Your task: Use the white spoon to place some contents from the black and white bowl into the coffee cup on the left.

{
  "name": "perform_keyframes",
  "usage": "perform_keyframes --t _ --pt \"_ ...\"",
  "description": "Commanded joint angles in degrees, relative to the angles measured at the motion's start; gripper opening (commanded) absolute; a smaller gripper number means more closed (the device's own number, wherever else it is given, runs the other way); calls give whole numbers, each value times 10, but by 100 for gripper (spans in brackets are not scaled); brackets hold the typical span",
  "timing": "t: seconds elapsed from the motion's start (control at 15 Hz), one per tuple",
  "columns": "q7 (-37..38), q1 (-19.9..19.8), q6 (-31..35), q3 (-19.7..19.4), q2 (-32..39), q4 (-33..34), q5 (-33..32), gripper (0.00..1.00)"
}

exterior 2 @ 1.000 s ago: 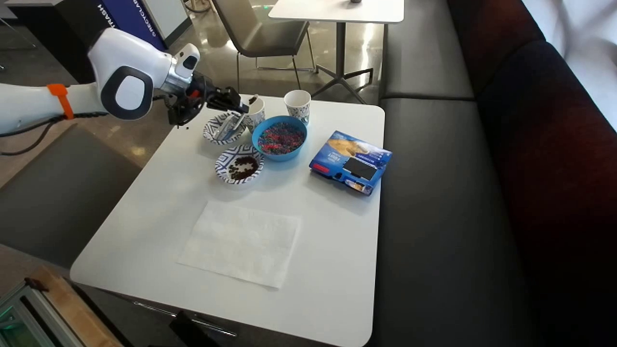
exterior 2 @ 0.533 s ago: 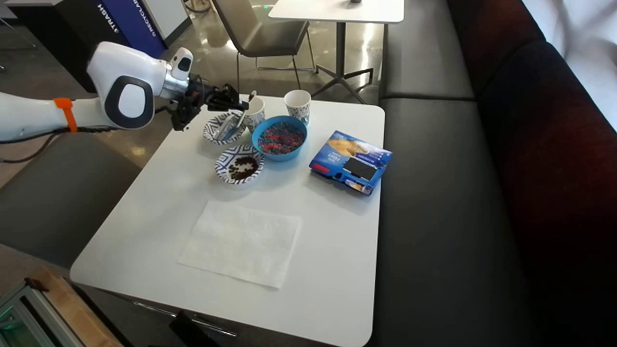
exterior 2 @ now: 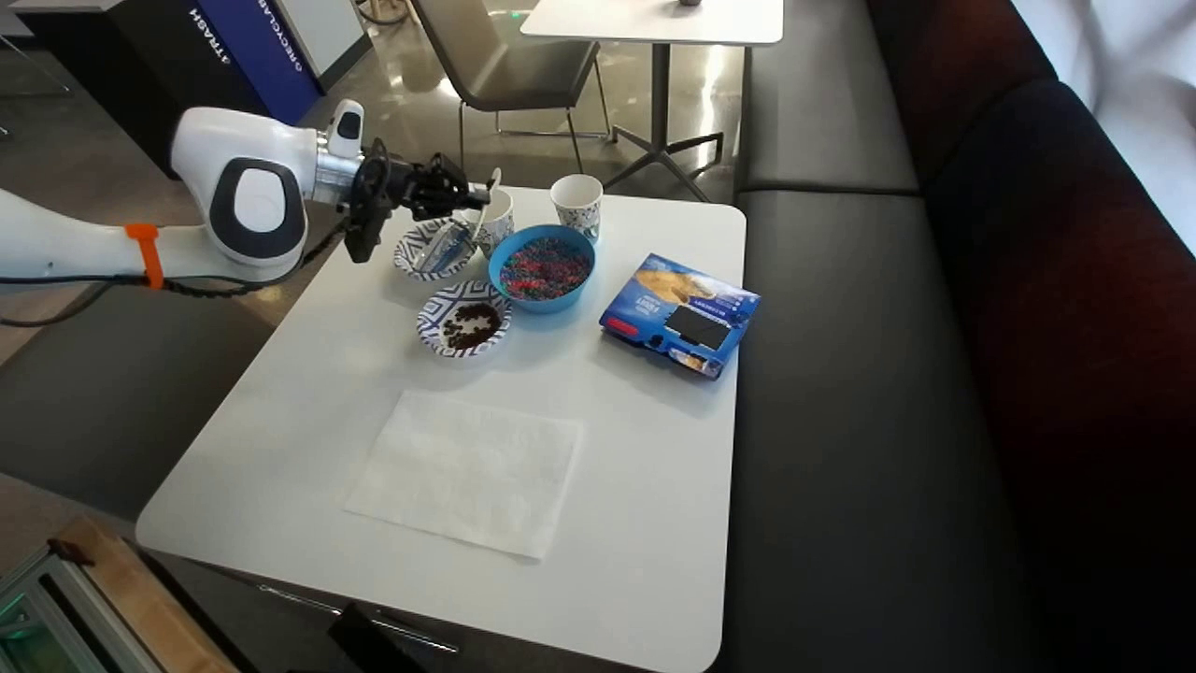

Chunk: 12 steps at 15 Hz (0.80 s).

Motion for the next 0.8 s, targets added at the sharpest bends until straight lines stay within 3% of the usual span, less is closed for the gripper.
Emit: perform_keyframes --t 0.0,0.33,0.73 --pt "58 18 42 -1 0 -34 -92 3" --pt "141 35 97 -17 0 -71 -232 3" --pt "294 61 113 -75 1 -105 -431 3"
